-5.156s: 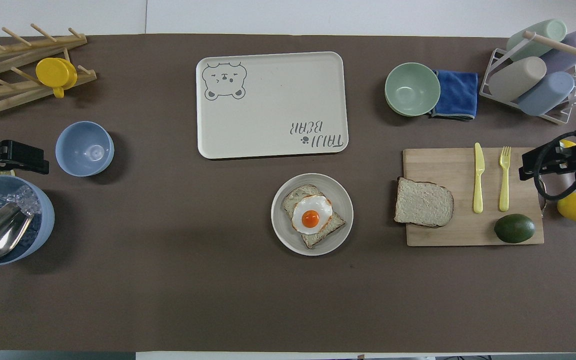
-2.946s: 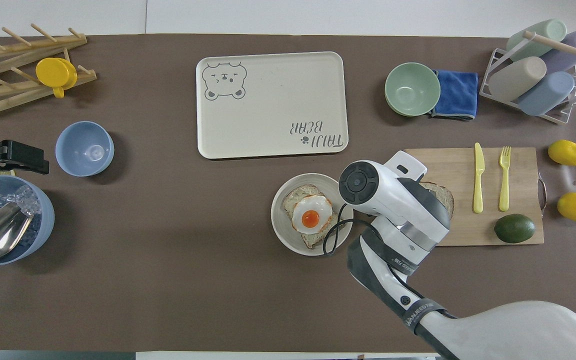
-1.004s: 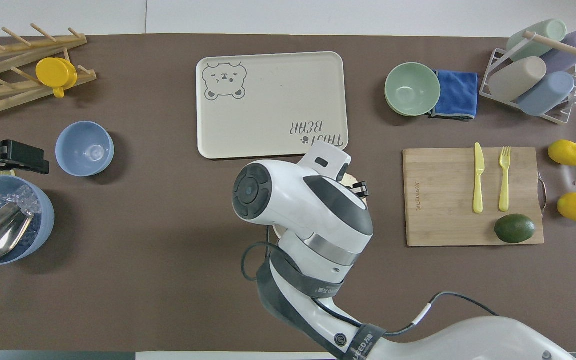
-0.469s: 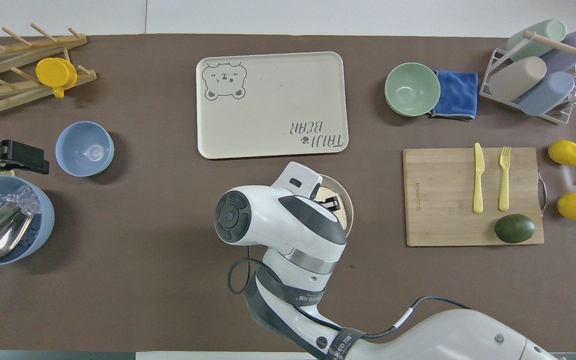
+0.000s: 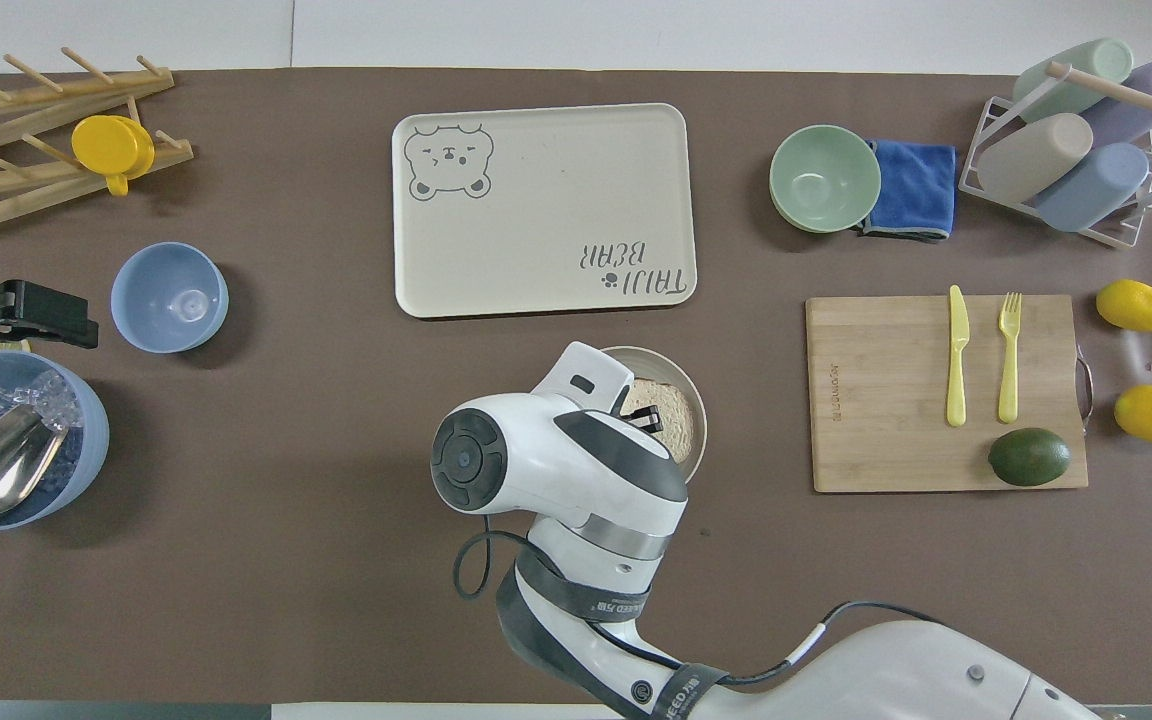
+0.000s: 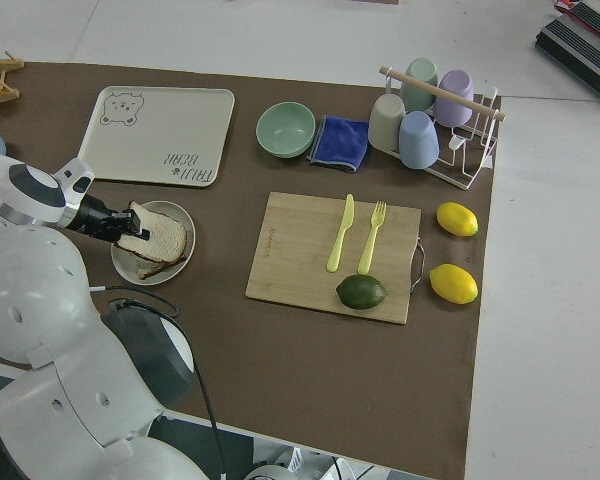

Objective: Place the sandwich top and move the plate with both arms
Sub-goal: 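Carry the bread with the right gripper and lay it on the egg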

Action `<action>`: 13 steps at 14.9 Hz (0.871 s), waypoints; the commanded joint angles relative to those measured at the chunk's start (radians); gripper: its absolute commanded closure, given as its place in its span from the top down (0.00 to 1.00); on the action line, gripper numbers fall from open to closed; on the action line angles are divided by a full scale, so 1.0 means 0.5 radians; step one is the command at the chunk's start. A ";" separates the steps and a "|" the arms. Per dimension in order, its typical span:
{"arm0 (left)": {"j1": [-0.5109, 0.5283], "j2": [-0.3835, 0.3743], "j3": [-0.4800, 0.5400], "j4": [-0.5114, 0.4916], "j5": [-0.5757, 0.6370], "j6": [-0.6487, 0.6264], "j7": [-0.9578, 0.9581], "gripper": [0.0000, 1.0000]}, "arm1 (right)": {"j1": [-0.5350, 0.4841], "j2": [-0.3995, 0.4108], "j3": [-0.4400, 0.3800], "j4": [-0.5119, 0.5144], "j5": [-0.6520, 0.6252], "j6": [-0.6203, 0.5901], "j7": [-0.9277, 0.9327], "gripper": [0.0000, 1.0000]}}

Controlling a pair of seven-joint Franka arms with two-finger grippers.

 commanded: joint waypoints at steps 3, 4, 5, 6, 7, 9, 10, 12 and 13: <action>0.003 -0.040 0.004 -0.032 0.030 -0.013 0.004 1.00 | -0.039 -0.032 0.030 -0.127 0.025 0.185 0.099 0.38; -0.006 -0.040 0.004 -0.035 0.030 -0.013 0.001 1.00 | -0.039 -0.039 0.030 -0.155 0.028 0.250 0.106 0.49; -0.012 -0.043 0.004 -0.039 0.030 -0.016 0.001 1.00 | -0.039 -0.045 0.030 -0.183 0.028 0.296 0.115 0.60; -0.009 -0.046 0.001 -0.042 0.030 -0.020 0.001 1.00 | -0.039 -0.045 0.030 -0.189 0.028 0.314 0.121 0.66; -0.012 -0.046 0.001 -0.051 0.030 -0.023 0.001 1.00 | -0.036 -0.045 0.030 -0.186 0.025 0.315 0.121 0.80; -0.018 -0.064 0.004 -0.081 0.030 -0.023 -0.002 1.00 | -0.017 -0.048 0.033 -0.149 0.065 0.321 0.118 0.95; -0.018 -0.067 0.004 -0.100 0.030 -0.014 -0.003 1.00 | -0.005 -0.057 0.030 -0.098 0.126 0.321 0.109 1.00; -0.012 -0.074 0.001 -0.121 0.027 0.008 -0.009 1.00 | -0.014 -0.136 -0.006 -0.008 0.361 0.284 0.084 1.00; -0.009 -0.080 0.001 -0.137 0.024 0.011 -0.009 1.00 | -0.026 -0.219 -0.080 -0.002 0.490 0.251 0.033 1.00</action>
